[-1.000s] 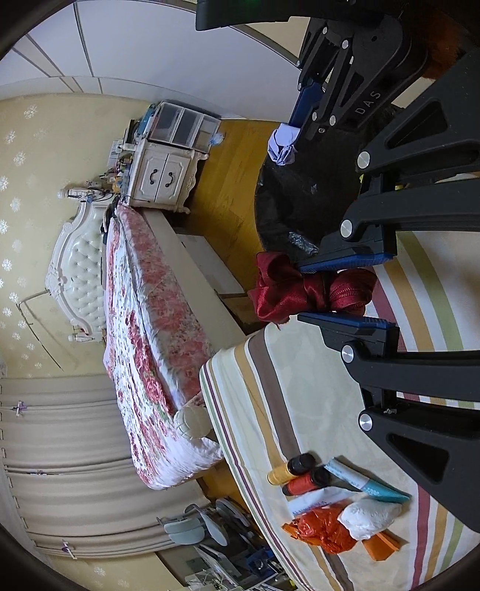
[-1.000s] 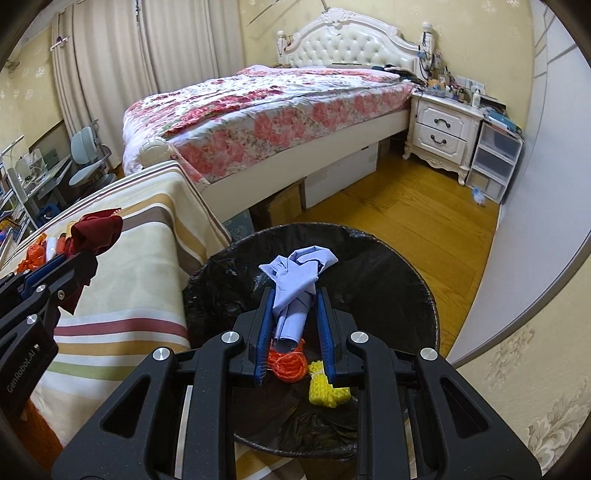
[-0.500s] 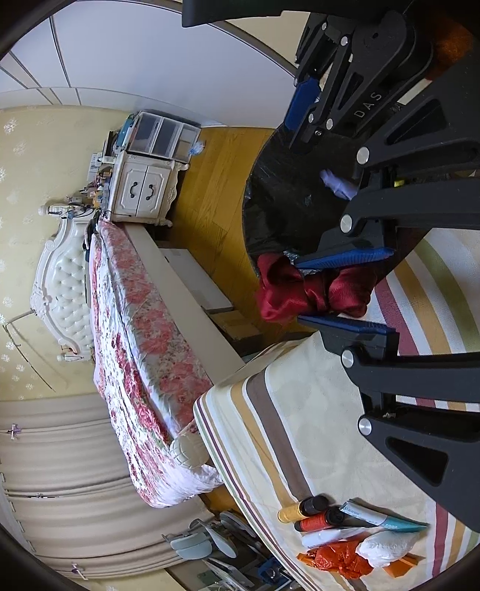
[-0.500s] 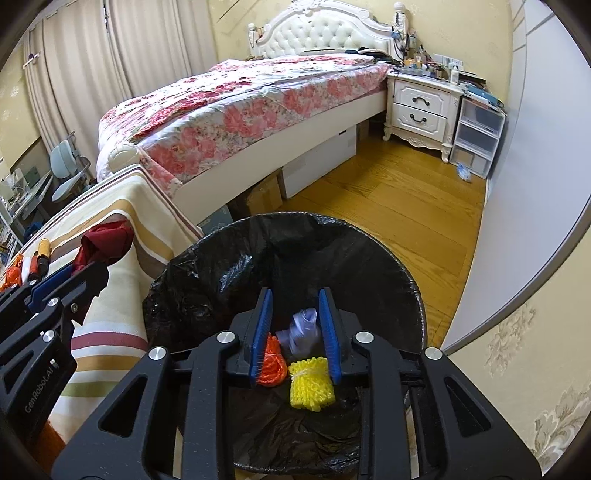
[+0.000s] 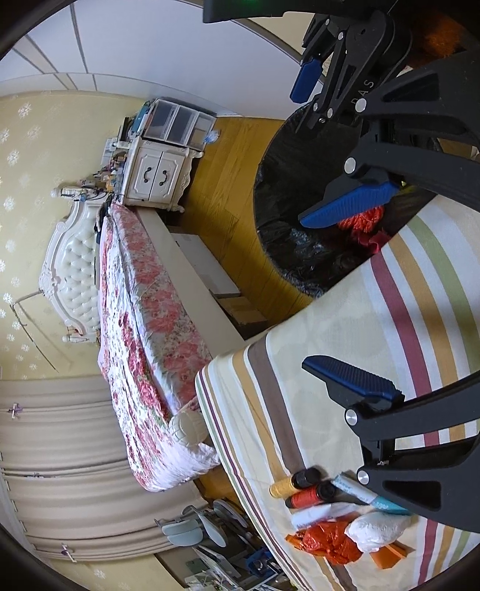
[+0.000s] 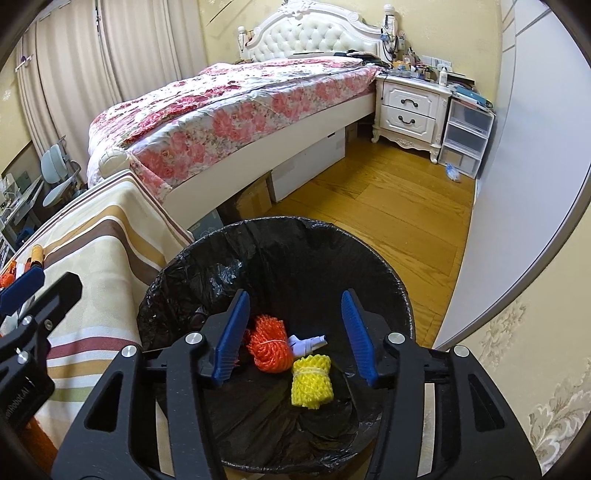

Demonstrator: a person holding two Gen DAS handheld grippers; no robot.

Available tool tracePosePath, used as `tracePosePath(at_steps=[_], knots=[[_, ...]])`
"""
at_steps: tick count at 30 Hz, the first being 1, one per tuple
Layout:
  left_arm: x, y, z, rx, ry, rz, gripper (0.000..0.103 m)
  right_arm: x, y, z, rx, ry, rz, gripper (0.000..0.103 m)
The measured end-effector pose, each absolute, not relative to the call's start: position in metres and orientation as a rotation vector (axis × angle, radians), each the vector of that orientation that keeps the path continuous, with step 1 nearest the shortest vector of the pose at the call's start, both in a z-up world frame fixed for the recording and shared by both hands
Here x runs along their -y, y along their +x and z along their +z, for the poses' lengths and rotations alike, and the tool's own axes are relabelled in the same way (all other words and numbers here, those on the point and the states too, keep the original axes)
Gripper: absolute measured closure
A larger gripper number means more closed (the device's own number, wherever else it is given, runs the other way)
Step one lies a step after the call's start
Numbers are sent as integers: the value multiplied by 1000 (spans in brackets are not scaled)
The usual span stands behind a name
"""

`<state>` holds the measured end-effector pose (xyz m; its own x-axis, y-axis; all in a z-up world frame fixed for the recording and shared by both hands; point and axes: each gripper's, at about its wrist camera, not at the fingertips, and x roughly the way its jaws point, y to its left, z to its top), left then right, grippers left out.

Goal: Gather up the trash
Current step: 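Return to the bed and grasp the white plastic bag with the right tool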

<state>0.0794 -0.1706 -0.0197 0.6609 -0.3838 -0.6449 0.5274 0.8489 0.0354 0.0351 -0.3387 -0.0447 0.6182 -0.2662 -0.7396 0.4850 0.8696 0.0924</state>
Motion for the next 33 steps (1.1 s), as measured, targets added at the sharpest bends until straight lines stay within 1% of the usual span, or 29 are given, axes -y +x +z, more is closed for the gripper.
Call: tracePosePath(at_steps=[5, 13, 24, 31, 32, 33], knots=[[146, 81, -12, -667, 203, -473, 33, 322, 40, -37, -788, 292, -397, 52], [88, 84, 0, -654, 166, -347, 33, 267, 61, -24, -789, 241, -263, 51], [-21, 87, -3, -669, 126, -110, 33, 175, 85, -14, -811, 151, -64, 51], [-84, 84, -4, -678, 84, 11, 33, 115, 95, 0, -793, 90, 52, 50], [-92, 83, -3, -677, 77, 26, 33, 107, 96, 3, -790, 83, 69, 49], [-100, 83, -3, -676, 71, 39, 33, 99, 98, 5, -788, 77, 86, 45]])
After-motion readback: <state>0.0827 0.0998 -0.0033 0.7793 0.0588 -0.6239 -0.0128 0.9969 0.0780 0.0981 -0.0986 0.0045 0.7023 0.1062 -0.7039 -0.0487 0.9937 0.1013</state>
